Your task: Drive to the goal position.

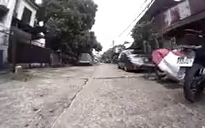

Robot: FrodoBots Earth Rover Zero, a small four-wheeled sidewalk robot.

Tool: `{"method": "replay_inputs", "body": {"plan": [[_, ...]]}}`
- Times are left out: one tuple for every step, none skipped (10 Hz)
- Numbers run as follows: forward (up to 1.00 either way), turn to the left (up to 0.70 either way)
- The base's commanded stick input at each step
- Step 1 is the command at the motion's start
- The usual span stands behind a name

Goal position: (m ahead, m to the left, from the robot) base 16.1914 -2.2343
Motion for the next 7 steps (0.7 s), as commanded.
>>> {"method": "replay_inputs", "body": {"plan": [[1.0,0.0],[1.0,0.0],[1.0,0.0],[1.0,0.0],[1.0,0.0],[1.0,0.07],[1.0,0.27]]}}
